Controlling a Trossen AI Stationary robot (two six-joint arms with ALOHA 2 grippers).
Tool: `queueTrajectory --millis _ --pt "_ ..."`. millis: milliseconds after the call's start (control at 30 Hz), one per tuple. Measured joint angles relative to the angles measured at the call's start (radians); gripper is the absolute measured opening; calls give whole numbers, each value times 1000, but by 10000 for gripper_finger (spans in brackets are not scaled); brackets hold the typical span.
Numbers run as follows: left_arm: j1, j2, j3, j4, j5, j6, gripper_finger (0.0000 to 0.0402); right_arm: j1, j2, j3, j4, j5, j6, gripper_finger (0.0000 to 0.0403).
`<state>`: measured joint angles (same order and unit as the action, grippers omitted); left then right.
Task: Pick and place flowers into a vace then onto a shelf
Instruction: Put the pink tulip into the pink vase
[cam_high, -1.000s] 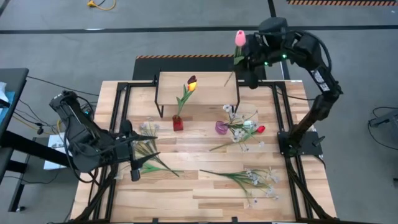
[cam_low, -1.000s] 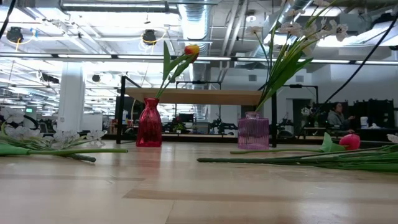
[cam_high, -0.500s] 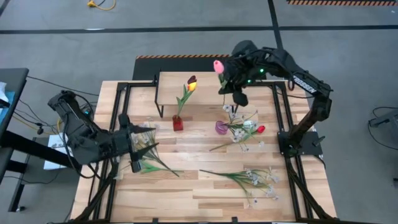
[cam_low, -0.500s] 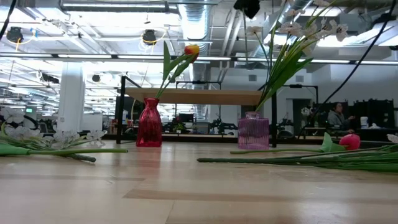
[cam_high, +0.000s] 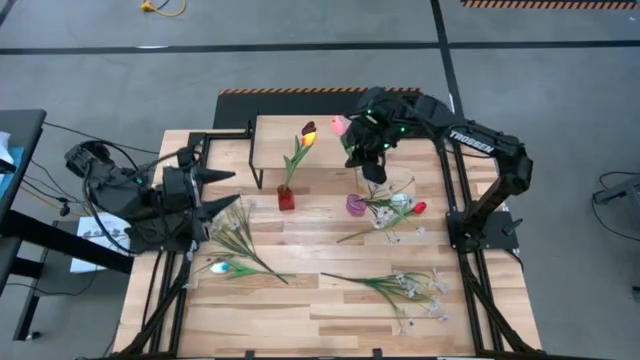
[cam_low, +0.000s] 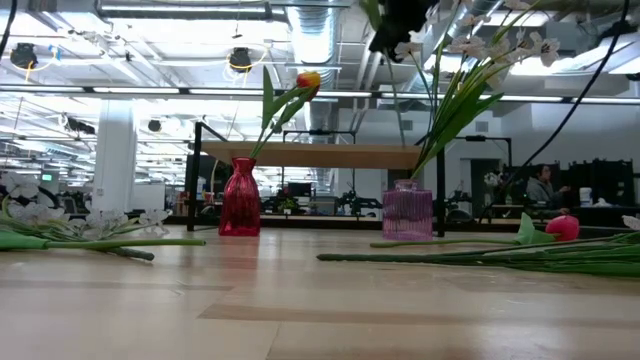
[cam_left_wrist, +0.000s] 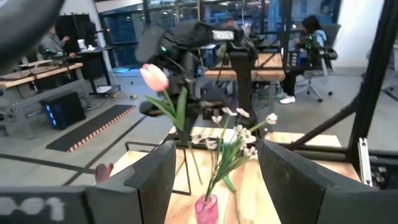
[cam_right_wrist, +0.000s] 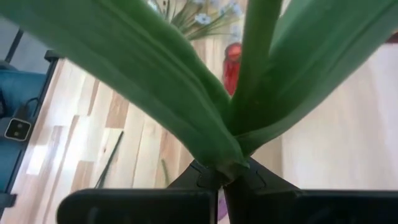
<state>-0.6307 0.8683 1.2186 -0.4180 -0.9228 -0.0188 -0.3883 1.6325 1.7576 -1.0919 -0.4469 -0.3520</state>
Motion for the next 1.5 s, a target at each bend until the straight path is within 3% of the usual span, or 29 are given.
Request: queueTrajectory --millis 667,1100,1500 --pt "43 -166 -242 96 29 -56 218 13 0 -169 136 39 52 0" --pt "43 -175 -253 96 30 -57 218 13 0 -249 191 62 65 3" --pt "43 -175 -253 95 29 -66 218 6 4 -249 91 85 98 19"
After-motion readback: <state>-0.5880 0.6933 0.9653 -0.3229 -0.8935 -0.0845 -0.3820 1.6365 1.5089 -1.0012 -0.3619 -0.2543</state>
